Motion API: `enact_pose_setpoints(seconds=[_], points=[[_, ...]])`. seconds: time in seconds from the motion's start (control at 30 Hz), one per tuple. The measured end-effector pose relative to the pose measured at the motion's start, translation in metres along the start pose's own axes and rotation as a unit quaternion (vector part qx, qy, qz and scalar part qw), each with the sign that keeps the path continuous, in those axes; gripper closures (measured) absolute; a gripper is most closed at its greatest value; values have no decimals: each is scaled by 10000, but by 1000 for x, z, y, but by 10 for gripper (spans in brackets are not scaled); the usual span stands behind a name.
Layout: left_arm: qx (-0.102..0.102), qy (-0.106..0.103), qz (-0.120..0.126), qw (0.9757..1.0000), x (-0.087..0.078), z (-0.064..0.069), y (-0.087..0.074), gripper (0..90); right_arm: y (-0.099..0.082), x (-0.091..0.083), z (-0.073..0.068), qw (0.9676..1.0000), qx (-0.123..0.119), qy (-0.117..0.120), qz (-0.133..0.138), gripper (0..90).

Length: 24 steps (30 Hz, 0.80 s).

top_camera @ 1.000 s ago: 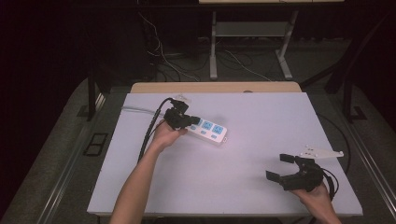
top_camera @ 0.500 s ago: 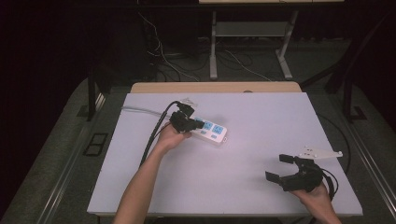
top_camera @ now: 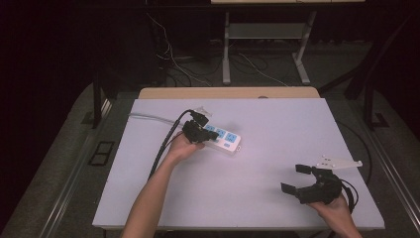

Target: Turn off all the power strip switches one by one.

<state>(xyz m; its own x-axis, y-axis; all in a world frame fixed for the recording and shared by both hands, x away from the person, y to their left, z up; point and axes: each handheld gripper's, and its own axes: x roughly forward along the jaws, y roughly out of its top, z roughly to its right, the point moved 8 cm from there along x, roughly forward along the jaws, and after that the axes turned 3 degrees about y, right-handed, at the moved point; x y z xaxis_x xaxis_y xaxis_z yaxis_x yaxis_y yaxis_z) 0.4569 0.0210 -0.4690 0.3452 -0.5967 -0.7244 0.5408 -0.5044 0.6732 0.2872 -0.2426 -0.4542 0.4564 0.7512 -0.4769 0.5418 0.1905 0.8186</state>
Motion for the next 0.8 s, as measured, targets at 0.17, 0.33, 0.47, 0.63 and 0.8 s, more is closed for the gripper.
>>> enact_pose_setpoints(seconds=[0.17, 0.33, 0.47, 0.63, 0.8], points=[[52, 9, -71, 10000, 3, 1, -2, 894, 0, 0, 0, 10000, 5, 2, 10, 6], [65, 15, -119, 9999, 6, 1, -4, 894, 0, 0, 0, 10000, 9, 4, -1, 6], [120, -12, -118, 9999, 6, 1, -3, 894, 0, 0, 0, 10000, -7, 6, -12, 6], [109, -38, -114, 9999, 6, 0, -4, 894, 0, 0, 0, 10000, 6, 5, 4, 6], [79, 75, -112, 9999, 4, -6, -5, 894, 0, 0, 0, 10000, -11, 6, -8, 6]])
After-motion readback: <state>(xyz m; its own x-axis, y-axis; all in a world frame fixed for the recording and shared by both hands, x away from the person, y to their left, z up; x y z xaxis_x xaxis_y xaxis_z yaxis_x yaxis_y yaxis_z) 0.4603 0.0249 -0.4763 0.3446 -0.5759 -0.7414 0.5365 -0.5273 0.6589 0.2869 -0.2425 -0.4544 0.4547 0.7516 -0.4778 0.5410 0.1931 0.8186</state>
